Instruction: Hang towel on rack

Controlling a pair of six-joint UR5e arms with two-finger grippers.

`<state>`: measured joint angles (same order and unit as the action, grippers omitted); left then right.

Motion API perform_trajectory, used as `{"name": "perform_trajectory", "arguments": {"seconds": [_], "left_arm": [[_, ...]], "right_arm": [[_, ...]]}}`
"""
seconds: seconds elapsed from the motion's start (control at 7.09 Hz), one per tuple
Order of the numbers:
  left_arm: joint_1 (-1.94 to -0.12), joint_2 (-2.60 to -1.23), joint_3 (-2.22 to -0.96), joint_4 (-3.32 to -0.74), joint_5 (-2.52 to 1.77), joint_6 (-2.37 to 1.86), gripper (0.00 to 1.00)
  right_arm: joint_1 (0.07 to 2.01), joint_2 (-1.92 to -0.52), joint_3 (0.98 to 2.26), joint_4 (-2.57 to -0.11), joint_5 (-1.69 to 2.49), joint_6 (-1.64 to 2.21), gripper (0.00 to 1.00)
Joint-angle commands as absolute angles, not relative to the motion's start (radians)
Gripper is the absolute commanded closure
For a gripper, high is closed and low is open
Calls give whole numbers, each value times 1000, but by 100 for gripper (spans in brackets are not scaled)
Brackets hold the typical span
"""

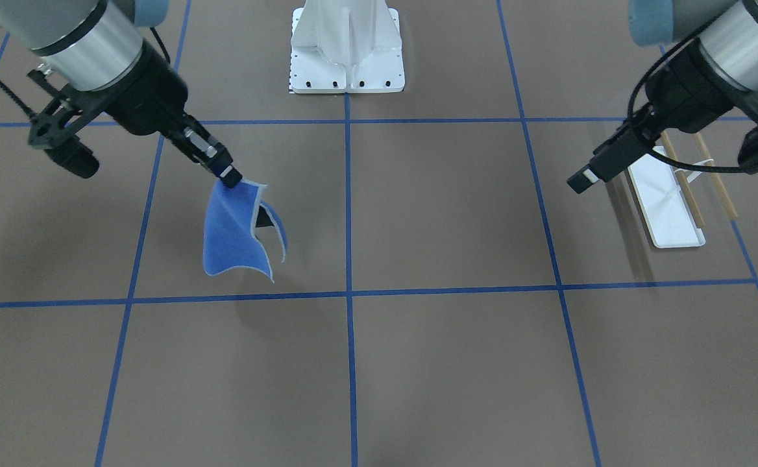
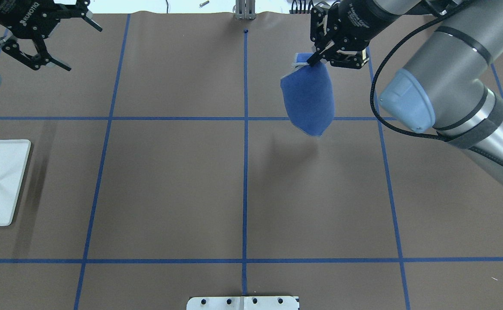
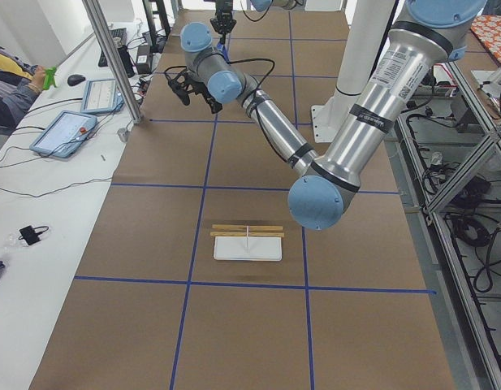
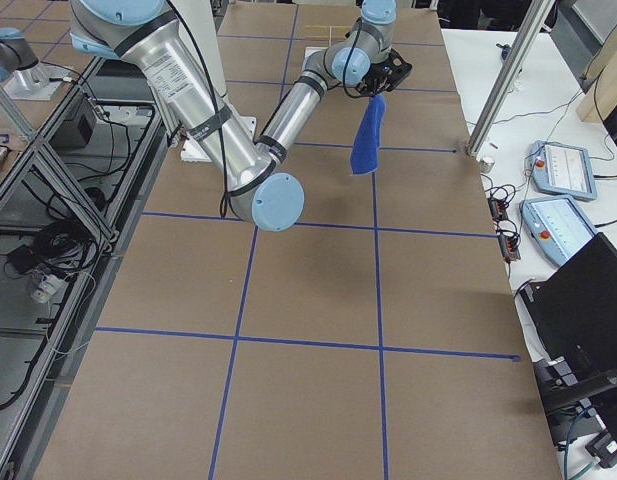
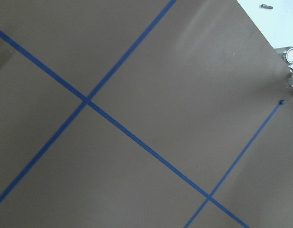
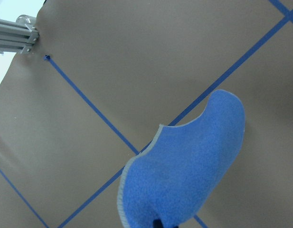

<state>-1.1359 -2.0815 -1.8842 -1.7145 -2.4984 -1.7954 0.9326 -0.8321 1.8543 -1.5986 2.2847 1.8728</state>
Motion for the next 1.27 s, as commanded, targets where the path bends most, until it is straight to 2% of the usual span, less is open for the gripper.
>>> {"name": "perform_trajectory", "arguments": {"seconds": [0.0,0.28,0.56,1.13], "left_arm": [[-1063,-2103,-1879,-1889,-2491,-2056,2],[-1005,-2144,-1878,-1890,-2488,-2162,2],[-960,-2187,-1876,-1893,-2484,-2253,2],[-939,-2189,-1878,-1898,-2479,-2255,2]], "right_arm": [[838,-695,1847,-1640,2188,1942,100],[784,-617,1836,-1641,2134,1953,100],[732,-522,1764,-1641,2071,1960,100],[701,-495,1766,-1641,2030,1960,100]]}}
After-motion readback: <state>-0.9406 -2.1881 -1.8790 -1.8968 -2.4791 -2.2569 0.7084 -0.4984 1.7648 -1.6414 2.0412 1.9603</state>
